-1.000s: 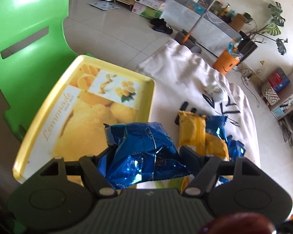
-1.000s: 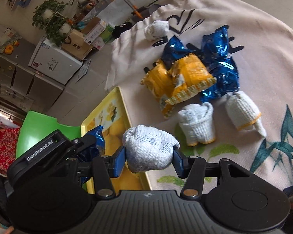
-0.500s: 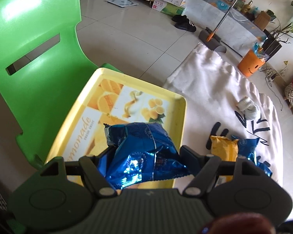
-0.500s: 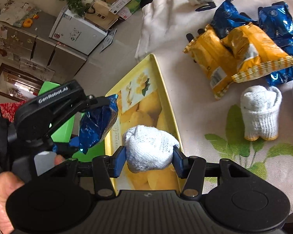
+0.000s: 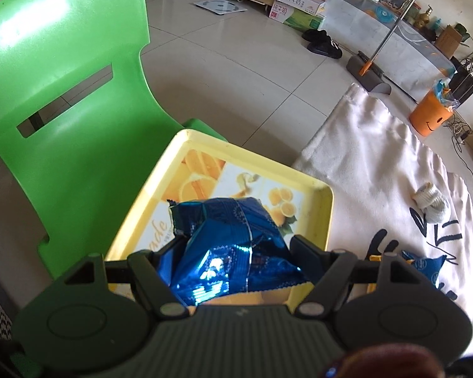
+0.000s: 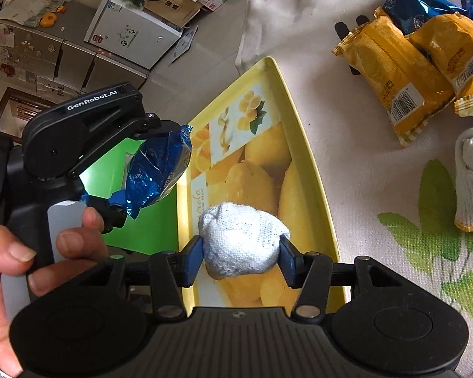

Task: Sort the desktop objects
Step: 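Carry both items over the yellow tray and open the right gripper to drop the sock, then lower the blue foil bag into the tray and open the left gripper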

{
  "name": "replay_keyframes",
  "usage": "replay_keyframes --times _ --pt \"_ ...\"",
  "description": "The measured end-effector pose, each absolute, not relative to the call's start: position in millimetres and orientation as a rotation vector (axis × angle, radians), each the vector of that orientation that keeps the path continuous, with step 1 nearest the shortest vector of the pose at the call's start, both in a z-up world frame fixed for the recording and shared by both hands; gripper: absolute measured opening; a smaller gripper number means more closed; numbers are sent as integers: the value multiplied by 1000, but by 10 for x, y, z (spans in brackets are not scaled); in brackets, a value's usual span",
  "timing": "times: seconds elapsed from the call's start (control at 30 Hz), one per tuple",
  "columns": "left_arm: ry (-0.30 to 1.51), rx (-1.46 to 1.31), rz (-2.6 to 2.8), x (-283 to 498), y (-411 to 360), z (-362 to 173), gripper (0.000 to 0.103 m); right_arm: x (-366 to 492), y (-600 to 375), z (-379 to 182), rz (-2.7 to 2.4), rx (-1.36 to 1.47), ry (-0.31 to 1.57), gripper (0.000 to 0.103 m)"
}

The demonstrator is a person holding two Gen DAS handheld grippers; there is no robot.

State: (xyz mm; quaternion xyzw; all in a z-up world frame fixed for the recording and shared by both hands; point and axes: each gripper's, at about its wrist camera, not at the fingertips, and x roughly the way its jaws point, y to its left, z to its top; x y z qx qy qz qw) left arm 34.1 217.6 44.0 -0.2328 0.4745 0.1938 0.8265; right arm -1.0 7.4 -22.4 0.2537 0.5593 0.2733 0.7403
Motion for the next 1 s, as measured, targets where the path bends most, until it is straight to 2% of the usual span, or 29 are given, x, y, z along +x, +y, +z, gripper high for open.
replay_keyframes --times 0.27,0.33,0.37,0.53,0.73,0.87,1.0 --pt "1032 -479 455 414 2237 386 74 25 164 -225 614 514 1215 53" --pt "1048 -467 470 419 2244 371 80 32 158 -203 590 512 1203 54" --pt "1048 -459 476 412 2243 376 87 40 142 -198 591 528 1202 57" --pt "1028 -424 464 398 2168 439 98 66 56 -103 581 512 1173 65" --pt "1027 -437 405 391 2025 484 102 69 -171 115 523 436 1119 66" --pt "1020 -418 365 388 1869 503 102 77 -383 259 453 404 1072 71" --pt "1032 -397 331 393 1722 490 102 115 -580 311 406 442 1081 72"
